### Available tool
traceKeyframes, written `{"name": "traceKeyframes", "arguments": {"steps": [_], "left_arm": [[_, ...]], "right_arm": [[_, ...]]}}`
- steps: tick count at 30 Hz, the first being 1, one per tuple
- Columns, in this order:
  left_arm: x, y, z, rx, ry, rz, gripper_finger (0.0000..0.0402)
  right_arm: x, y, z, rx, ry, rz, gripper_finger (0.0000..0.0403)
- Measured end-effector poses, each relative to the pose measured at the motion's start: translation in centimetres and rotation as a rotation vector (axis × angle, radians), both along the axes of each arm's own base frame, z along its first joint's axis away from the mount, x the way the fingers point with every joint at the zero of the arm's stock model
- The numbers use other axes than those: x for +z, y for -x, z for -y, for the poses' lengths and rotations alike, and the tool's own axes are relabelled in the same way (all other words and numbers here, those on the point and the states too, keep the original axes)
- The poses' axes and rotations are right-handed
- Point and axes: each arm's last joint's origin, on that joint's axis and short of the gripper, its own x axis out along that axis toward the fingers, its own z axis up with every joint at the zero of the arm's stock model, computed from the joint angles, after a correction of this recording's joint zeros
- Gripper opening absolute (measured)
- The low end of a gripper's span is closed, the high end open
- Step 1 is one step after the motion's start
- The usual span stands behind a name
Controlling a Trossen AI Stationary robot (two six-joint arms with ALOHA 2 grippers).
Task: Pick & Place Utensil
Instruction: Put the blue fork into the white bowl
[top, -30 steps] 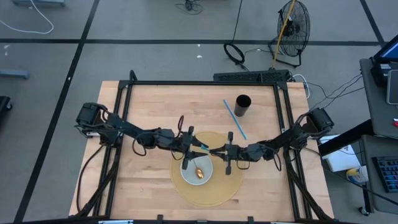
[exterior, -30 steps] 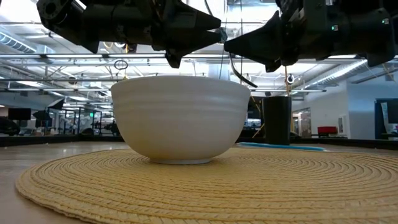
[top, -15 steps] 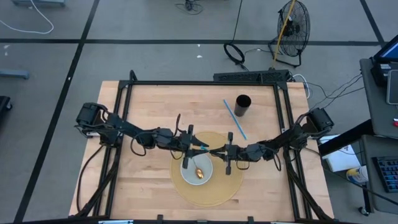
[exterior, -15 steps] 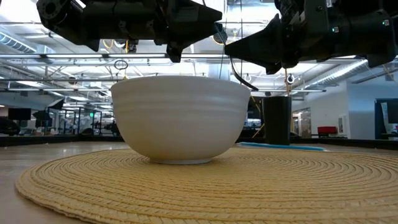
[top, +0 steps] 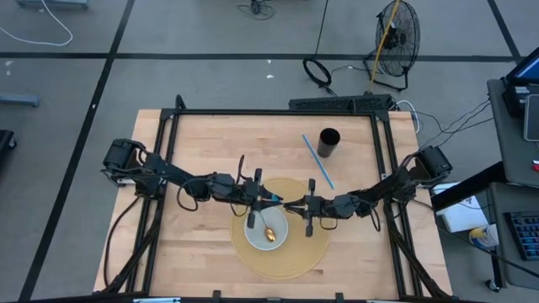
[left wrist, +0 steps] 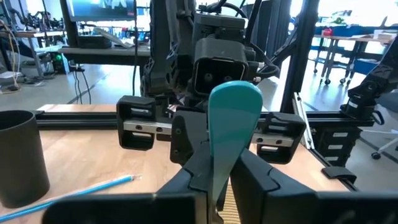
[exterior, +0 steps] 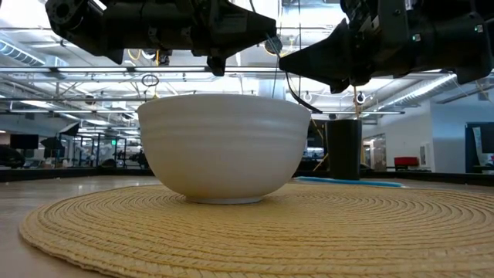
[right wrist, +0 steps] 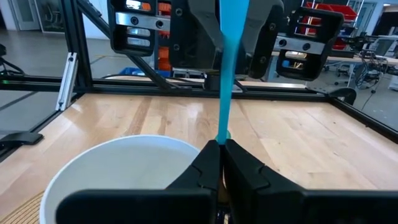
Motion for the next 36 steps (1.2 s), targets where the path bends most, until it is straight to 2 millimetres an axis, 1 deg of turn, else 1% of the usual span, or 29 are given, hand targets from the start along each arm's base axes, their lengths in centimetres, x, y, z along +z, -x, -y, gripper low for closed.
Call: {"name": "traceKeyframes", "arguments": {"steps": [4,8,13,16,21,26,34,36], "left_arm": [[0.0,0.0,0.1,-0.023,-0.013,0.002,0.0033],[0.0,0.0,0.1,-0.043,-0.019,0.003,0.0033],[0.6,0.3,-0.1,-0.093,-0.019,-0.006,0.0033],[1.2,0.7,0.0,-0.144,-0.014,-0.025,0.0033],[2.2,1.6,-0.2,-0.219,-0.014,-0.086,0.0033],[2.6,2.5,-0.1,-0.288,-0.015,-0.152,0.0033],[1.0,2.7,0.1,-0.336,0.011,-0.3,0.0033],[0.9,2.8,0.3,-0.346,0.009,-0.304,0.0033]], "right_arm": [[0.0,0.0,0.0,0.006,0.002,0.0,0.0022],[0.0,0.0,0.0,0.008,0.006,-0.003,0.005],[0.1,0.1,0.0,0.01,0.032,-0.005,0.0087],[0.5,0.2,0.1,0.004,0.037,-0.01,0.0108],[1.6,0.9,0.1,0.012,0.049,-0.042,0.0135],[3.1,1.9,0.2,0.025,0.059,-0.066,0.0147],[4.9,3.9,0.9,0.024,0.061,-0.157,0.0146],[5.4,4.3,1.1,0.023,0.05,-0.159,0.0146]]}}
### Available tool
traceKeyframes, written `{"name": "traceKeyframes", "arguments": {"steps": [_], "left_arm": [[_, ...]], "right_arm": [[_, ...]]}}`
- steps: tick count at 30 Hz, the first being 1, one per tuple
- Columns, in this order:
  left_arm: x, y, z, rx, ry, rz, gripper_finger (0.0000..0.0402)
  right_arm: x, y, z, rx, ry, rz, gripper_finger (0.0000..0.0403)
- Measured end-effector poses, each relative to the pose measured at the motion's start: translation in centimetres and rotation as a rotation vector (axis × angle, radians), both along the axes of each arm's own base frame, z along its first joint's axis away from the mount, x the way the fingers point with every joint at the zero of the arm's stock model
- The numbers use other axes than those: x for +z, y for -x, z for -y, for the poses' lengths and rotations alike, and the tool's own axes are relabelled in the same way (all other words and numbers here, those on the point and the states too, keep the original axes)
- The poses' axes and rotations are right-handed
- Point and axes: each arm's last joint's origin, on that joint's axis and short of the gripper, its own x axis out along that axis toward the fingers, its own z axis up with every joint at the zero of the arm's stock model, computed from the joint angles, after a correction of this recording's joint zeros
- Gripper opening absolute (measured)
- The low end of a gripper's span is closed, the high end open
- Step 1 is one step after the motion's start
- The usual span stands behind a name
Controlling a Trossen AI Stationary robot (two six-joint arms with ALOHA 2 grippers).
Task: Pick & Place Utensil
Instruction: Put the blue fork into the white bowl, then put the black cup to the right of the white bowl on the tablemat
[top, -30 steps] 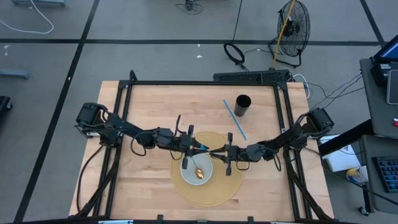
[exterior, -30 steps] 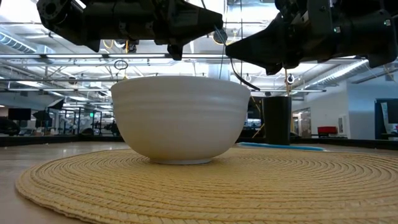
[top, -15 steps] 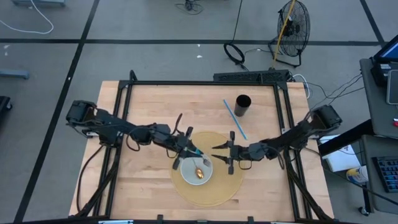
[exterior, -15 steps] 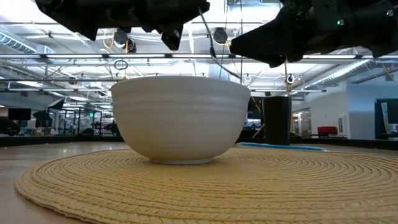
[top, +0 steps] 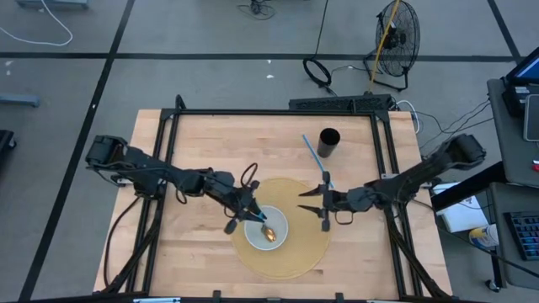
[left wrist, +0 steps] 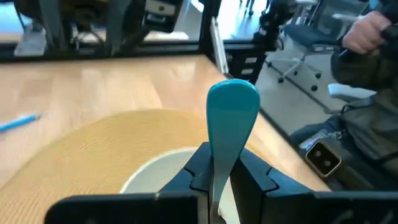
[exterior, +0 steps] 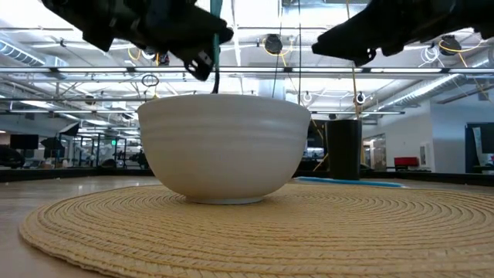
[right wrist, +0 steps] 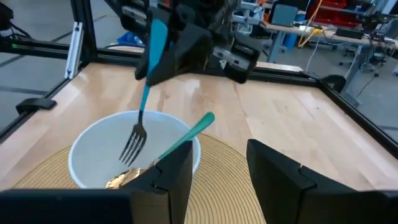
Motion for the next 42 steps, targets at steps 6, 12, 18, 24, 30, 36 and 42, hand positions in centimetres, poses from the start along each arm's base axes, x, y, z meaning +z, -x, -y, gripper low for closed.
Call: {"name": "traceKeyframes", "arguments": {"steps": [6,12,18,24,30,36,42], "left_arm": [[0.0,0.2,0.5,-0.055,-0.003,0.002,0.0036],[-1.3,-0.3,0.6,-0.067,-0.027,0.001,0.0035],[-2.8,-0.6,0.0,-0.063,0.005,-0.001,0.0038],[-3.1,-0.5,-0.2,-0.067,-0.01,-0.019,0.0041],[-3.2,-0.4,-0.2,-0.065,-0.025,-0.032,0.0062],[-3.4,-0.4,-0.5,-0.046,-0.039,-0.049,0.0065],[-3.7,-0.4,-1.0,-0.014,-0.049,-0.082,0.0066]], "right_arm": [[0.7,0.7,0.3,-0.002,-0.008,-0.004,0.0143],[0.7,0.8,0.4,-0.002,0.0,-0.02,0.0144],[0.5,0.9,0.4,-0.003,0.002,-0.035,0.014],[0.5,0.9,0.4,-0.003,0.003,-0.038,0.014],[0.4,0.9,0.4,-0.003,0.005,-0.042,0.0139],[0.4,0.9,0.4,-0.003,0.004,-0.042,0.0139],[0.4,0.9,0.4,-0.004,-0.002,-0.042,0.0139]]}}
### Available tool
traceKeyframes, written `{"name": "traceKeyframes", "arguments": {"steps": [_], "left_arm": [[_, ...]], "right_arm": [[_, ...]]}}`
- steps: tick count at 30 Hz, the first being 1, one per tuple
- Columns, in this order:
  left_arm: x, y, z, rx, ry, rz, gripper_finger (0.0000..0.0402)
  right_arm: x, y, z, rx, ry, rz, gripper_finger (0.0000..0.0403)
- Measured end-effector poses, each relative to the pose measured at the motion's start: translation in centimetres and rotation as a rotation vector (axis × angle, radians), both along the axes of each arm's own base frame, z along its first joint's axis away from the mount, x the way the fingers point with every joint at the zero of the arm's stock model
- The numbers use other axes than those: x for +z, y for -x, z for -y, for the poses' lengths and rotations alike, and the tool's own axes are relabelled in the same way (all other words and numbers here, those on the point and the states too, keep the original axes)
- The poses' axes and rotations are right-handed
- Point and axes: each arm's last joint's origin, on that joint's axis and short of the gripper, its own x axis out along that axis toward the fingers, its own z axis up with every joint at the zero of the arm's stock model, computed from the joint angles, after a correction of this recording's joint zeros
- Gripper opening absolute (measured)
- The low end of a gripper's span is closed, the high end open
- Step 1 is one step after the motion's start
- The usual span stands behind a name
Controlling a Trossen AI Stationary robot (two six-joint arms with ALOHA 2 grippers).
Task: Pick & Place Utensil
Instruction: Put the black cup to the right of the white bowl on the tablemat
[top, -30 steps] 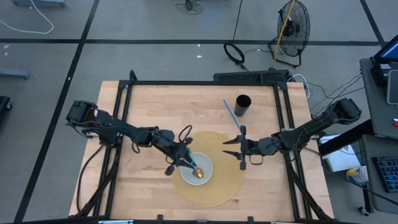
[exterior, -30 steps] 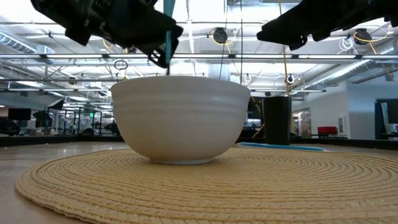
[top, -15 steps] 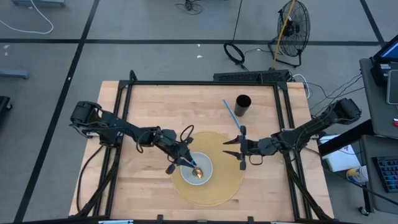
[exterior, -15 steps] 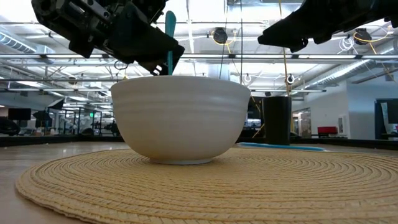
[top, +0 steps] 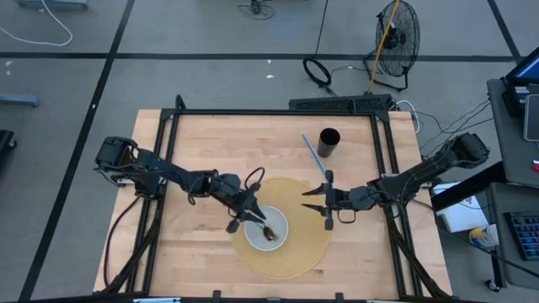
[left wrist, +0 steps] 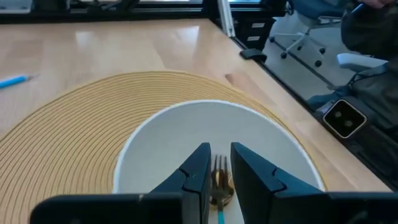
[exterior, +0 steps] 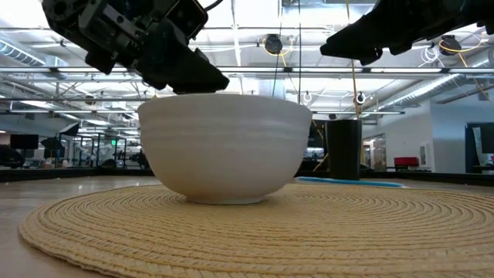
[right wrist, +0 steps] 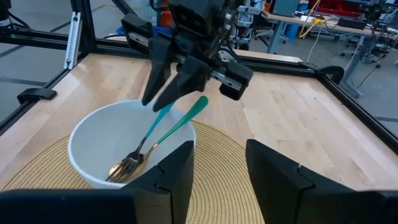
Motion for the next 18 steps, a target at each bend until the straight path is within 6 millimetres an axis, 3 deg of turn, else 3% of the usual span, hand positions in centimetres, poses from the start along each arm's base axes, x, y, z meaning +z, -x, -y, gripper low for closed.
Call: {"name": "traceKeyframes", "arguments": {"steps": [12,18], "left_arm": [[0.3,-0.2,-0.1,0.012,-0.03,0.052,0.0067],[2.3,0.2,-1.5,0.177,-0.094,0.115,0.0067]], "right_arm": [[0.0,0.0,0.0,0.004,0.023,0.0,0.0139],[1.5,0.7,0.5,-0.069,0.07,0.064,0.0139]]}}
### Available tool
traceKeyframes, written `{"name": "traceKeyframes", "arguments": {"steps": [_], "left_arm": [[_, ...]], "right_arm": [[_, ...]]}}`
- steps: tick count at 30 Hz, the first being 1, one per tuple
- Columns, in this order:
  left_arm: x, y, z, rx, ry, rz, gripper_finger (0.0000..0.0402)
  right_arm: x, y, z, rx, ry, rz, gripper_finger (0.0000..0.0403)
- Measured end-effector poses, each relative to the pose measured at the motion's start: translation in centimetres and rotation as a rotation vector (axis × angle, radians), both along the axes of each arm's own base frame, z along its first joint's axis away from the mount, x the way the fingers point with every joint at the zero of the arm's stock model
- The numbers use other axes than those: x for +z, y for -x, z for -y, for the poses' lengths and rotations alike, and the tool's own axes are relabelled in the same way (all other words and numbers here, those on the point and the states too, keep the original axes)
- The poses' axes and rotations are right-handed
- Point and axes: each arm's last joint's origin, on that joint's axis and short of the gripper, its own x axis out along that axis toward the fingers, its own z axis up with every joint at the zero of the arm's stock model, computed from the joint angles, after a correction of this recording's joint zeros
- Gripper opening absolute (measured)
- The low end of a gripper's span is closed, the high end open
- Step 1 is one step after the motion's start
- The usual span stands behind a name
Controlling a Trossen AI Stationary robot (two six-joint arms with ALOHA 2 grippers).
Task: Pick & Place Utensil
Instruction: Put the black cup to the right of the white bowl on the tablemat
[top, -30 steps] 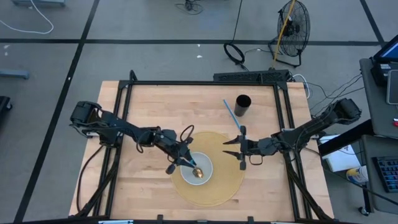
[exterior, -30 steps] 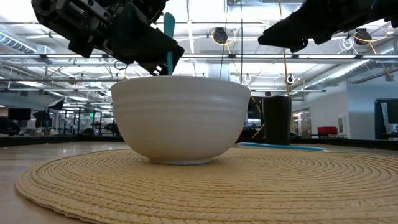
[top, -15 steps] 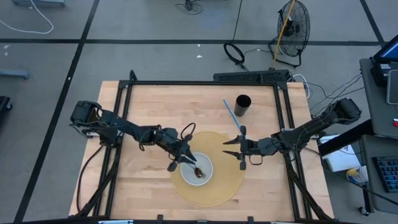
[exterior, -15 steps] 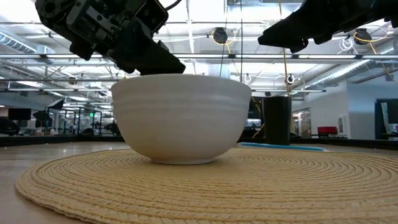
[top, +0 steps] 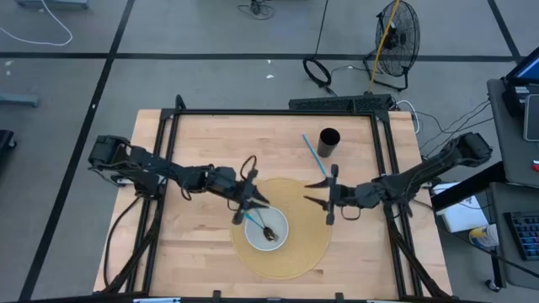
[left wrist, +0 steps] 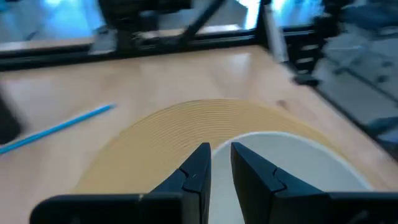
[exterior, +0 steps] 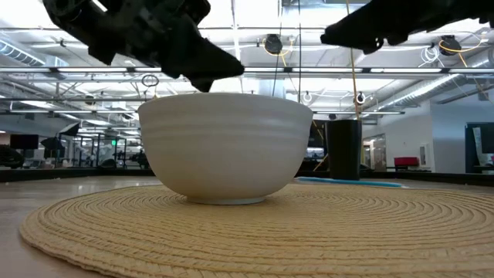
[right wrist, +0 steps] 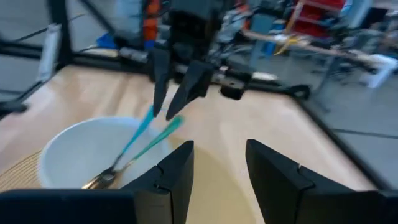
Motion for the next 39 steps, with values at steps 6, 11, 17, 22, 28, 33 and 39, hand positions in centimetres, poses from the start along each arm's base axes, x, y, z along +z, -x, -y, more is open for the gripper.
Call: {"name": "traceKeyframes", "arguments": {"steps": [6,11,17,22,28,33,39], "left_arm": [[2.2,1.9,-1.3,0.202,-0.085,0.002,0.0067],[3.1,4.7,-1.9,0.324,-0.126,0.043,0.0067],[2.8,9.2,-2.6,0.432,-0.097,0.137,0.0067],[1.7,12.4,-3.0,0.469,-0.029,0.226,0.0067],[1.0,14.4,-3.1,0.473,0.0,0.281,0.0067],[0.9,14.8,-3.2,0.467,-0.031,0.292,0.0067],[0.4,14.8,-3.2,0.461,-0.067,0.245,0.0067]], "right_arm": [[1.5,1.9,1.1,-0.107,-0.001,0.017,0.0139],[2.4,3.6,2.7,-0.273,-0.016,0.026,0.0139],[3.3,4.9,5.9,-0.468,-0.073,0.071,0.0139],[3.7,5.4,8.8,-0.535,-0.114,0.043,0.0139],[4.9,5.3,12.0,-0.569,-0.176,-0.063,0.0139],[6.0,5.6,14.6,-0.637,-0.223,-0.146,0.0139],[7.0,5.9,17.8,-0.724,-0.342,-0.281,0.0139]]}}
